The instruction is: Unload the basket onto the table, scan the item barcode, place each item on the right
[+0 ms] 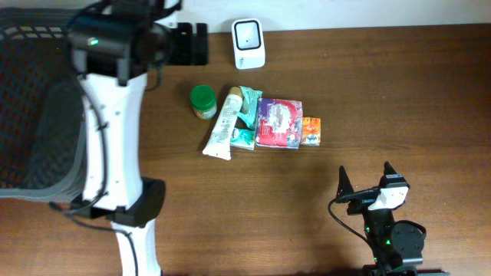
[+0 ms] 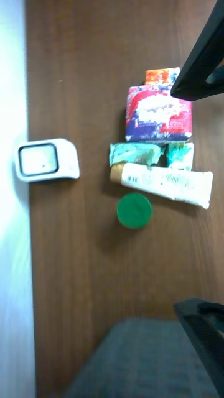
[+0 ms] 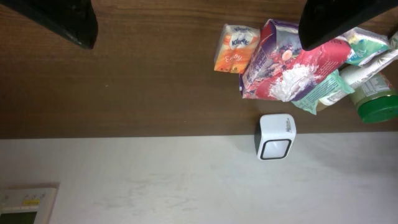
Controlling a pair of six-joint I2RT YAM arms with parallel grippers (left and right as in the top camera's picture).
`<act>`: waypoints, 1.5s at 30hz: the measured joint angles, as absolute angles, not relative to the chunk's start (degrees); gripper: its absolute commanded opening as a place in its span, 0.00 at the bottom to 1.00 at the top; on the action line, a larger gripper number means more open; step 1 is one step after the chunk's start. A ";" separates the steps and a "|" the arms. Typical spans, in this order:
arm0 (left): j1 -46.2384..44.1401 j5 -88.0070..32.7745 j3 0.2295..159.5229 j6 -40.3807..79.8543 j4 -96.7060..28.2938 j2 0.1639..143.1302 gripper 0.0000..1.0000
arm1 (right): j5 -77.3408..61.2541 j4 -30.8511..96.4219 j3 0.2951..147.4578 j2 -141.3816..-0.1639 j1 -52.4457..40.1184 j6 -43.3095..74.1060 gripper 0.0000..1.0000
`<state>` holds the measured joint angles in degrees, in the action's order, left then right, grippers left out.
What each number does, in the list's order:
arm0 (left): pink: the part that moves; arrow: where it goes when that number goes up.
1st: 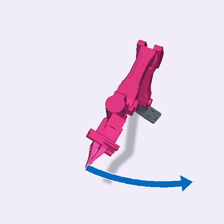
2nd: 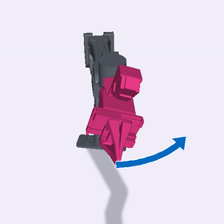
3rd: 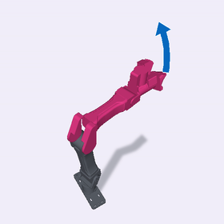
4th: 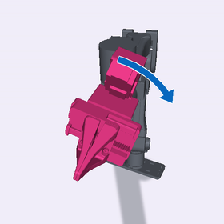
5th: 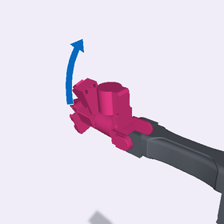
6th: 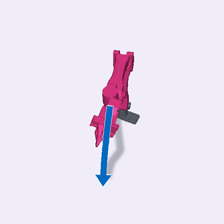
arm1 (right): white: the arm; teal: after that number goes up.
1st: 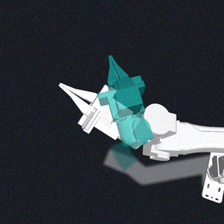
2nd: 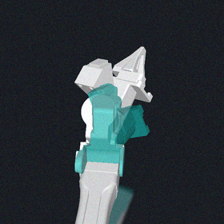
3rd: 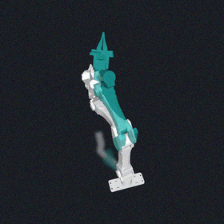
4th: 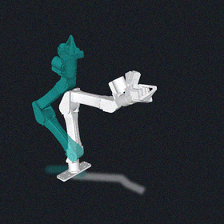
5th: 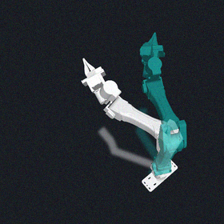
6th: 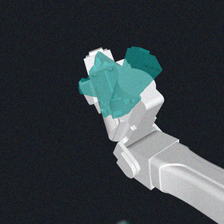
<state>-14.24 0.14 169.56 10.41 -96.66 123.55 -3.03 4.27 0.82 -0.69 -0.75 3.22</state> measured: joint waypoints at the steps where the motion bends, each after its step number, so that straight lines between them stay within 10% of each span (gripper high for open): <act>1: -12.60 0.14 168.59 10.26 -96.64 121.45 0.99 | -3.03 4.27 0.82 -0.69 -0.75 3.22 0.98; 2: -11.05 0.16 166.71 10.24 -96.49 118.96 0.99 | -3.01 4.25 0.82 -0.69 -0.75 3.22 0.99; 4: -9.10 0.21 160.64 9.67 -96.40 113.73 0.67 | -3.01 4.25 0.82 -0.69 -0.75 3.25 0.98; 5: -8.97 0.19 157.05 8.29 -96.31 111.90 0.18 | -3.01 4.27 0.82 -0.69 -0.78 3.25 0.99; 6: -8.97 0.16 152.05 6.48 -96.68 110.08 0.11 | -3.03 4.27 0.82 -0.69 -0.75 3.22 0.99; 17: -4.34 12.84 121.25 4.86 -80.55 114.30 0.00 | -3.01 4.27 0.82 -0.69 -0.78 3.22 0.99; 45: -0.12 25.71 131.68 10.52 -91.18 116.79 0.00 | -3.01 4.25 0.82 -0.69 -0.75 3.25 0.99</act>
<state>-0.12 25.71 131.68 10.52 -91.18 116.79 -3.01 4.25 0.82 -0.69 -0.75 3.25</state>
